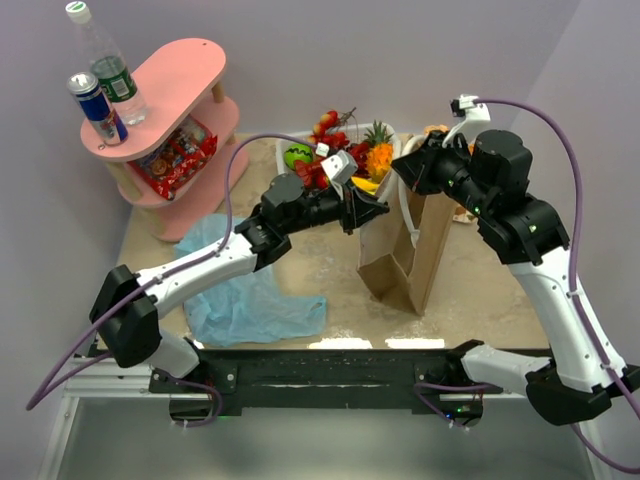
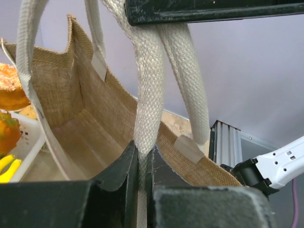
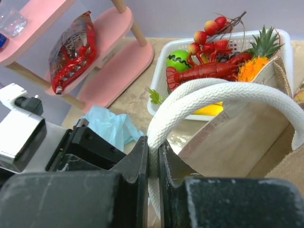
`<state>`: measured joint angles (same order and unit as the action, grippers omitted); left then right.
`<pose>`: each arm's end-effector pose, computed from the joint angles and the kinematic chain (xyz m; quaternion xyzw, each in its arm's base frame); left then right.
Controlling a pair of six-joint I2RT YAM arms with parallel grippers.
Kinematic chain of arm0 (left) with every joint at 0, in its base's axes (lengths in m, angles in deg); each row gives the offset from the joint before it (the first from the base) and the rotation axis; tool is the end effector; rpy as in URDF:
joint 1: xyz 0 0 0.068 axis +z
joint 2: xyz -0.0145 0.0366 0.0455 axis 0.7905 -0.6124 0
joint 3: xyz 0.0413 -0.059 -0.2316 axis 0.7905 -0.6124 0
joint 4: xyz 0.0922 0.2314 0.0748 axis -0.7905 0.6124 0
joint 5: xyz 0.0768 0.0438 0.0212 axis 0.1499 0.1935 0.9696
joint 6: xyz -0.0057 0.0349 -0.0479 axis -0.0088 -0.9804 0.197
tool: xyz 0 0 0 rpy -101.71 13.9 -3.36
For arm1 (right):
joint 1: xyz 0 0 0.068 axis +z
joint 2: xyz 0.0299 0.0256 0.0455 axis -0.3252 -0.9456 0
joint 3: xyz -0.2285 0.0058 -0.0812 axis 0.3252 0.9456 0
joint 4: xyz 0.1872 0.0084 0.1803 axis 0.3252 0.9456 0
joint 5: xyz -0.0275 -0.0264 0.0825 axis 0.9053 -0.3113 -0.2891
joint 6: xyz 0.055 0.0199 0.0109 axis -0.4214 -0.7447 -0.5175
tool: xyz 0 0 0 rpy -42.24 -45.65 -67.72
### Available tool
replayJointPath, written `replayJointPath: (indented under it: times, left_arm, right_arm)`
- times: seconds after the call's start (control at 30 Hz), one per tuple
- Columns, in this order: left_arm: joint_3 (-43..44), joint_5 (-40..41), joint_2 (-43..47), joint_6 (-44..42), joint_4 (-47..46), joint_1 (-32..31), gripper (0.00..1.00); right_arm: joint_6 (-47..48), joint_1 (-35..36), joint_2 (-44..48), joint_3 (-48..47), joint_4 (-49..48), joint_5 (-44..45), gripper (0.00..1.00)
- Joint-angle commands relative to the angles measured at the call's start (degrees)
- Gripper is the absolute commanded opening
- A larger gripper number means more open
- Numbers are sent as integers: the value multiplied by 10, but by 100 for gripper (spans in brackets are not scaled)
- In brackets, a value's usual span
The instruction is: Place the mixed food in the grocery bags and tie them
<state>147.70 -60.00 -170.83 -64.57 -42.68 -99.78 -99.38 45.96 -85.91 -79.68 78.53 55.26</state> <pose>0.2350 -0.2827 0.3310 0.3049 0.6033 -0.5158 0.5263 0.2055 0.1064 0.4620 -0.0384 0.7738 0.2791 0.5674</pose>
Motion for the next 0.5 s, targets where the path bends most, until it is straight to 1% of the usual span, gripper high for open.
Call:
replayJointPath:
  times: [0.0, 0.03, 0.07, 0.2, 0.27, 0.37, 0.47]
  left_arm:
    - [44, 8, 63, -9, 64, 19, 0]
    - [46, -6, 68, 1, 70, 27, 0]
    - [46, -34, 79, 21, 77, 45, 0]
    - [41, -37, 113, 12, 147, 80, 0]
    - [29, -46, 140, 16, 153, 110, 0]
    - [19, -28, 166, -5, 177, 136, 0]
    - [15, -26, 172, -31, 207, 153, 0]
  right_arm:
    - [13, 4, 23, -13, -54, -6, 10]
    - [14, 4, 23, -12, -57, -8, 11]
    - [12, 4, 23, -10, -64, -11, 16]
    - [2, 4, 18, 10, -80, -29, 25]
    - [-5, 4, 14, 19, -92, -35, 32]
    - [-11, 3, 10, 32, -102, -42, 36]
    - [-11, 4, 6, 42, -105, -51, 33]
